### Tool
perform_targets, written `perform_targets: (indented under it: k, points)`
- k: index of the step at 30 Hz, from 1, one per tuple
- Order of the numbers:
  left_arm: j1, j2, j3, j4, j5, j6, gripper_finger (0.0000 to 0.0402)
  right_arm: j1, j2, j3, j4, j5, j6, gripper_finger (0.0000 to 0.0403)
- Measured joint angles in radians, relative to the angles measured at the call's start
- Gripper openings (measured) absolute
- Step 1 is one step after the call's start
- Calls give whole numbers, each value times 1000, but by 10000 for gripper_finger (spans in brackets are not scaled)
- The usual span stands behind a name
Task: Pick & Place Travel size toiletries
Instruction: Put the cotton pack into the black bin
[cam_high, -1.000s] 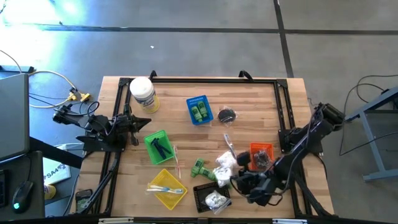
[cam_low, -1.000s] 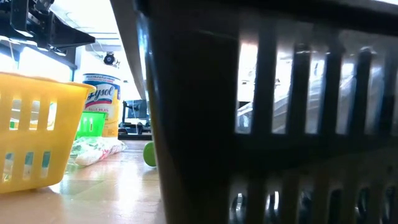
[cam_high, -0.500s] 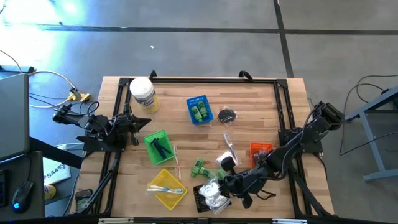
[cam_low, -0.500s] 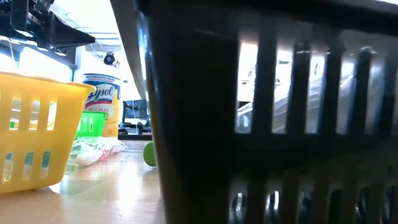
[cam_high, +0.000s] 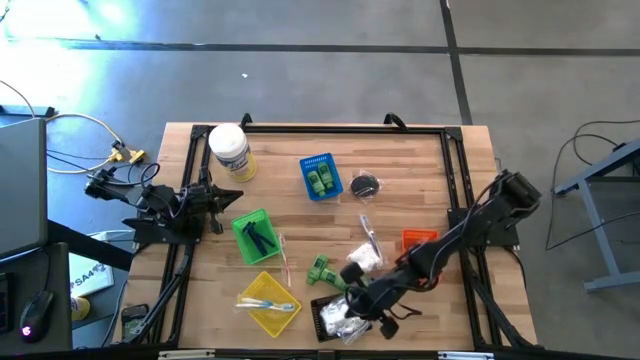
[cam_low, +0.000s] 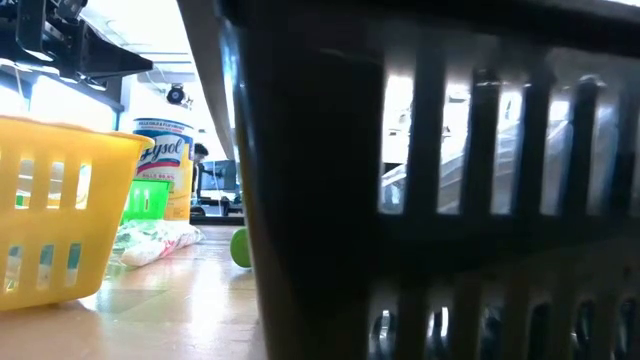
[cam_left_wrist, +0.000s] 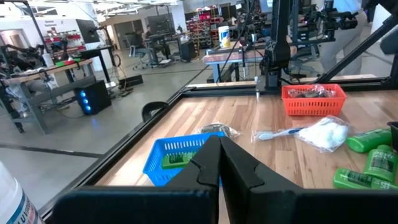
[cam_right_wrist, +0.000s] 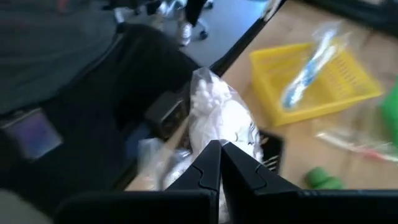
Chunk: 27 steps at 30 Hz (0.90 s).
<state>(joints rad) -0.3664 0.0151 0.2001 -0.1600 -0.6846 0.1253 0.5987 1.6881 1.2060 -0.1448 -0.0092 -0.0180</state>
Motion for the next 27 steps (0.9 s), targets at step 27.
perform_targets:
  k: [27]
  points:
    - [0, 0, 0, 0, 0, 0, 0, -26, 66, 0, -61, -125, 143, 63]
